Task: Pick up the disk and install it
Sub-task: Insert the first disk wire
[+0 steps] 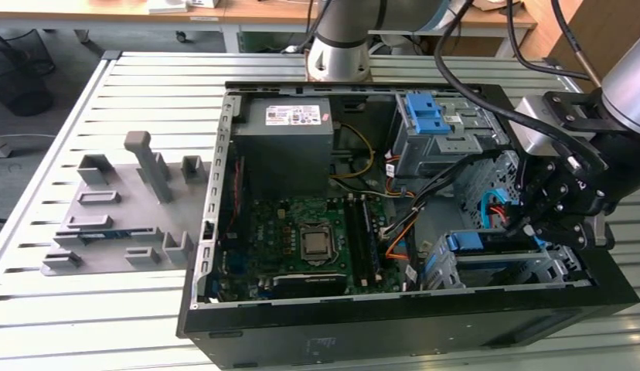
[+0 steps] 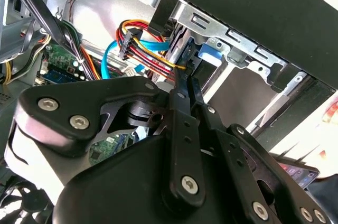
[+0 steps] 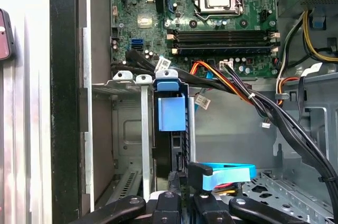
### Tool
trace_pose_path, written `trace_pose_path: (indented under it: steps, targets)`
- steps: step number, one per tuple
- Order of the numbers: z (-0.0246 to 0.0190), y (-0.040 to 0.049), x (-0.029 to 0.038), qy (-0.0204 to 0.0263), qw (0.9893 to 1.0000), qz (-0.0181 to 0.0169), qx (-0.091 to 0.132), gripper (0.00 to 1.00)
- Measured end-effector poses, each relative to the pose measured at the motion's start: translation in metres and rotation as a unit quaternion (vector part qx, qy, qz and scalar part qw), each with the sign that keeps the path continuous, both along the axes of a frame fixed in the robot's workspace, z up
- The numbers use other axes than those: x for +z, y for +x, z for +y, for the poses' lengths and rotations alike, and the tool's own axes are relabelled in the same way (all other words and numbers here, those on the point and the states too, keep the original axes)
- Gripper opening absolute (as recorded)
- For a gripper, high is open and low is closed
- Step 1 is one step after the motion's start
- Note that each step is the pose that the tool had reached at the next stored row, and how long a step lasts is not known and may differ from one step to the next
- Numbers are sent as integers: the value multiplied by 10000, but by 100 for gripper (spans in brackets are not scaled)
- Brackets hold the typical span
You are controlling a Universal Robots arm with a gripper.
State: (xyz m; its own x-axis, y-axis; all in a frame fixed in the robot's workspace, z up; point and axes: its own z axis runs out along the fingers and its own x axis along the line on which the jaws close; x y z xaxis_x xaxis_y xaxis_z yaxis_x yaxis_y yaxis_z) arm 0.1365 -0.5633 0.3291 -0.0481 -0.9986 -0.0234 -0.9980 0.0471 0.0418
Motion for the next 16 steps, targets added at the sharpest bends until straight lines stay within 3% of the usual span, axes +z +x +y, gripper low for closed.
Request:
trace_pose_path:
  steps: [3,5,6,11,16]
  targets:
    - [0,-1,13,8,10000,0,-1,17]
    - [1,0,48,0,10000,0,0,17]
    - [2,0,62,2,10000,0,0,24]
    - [4,0,145,1,10000,0,0,24]
    - [5,0,146,1,10000,1,0,11]
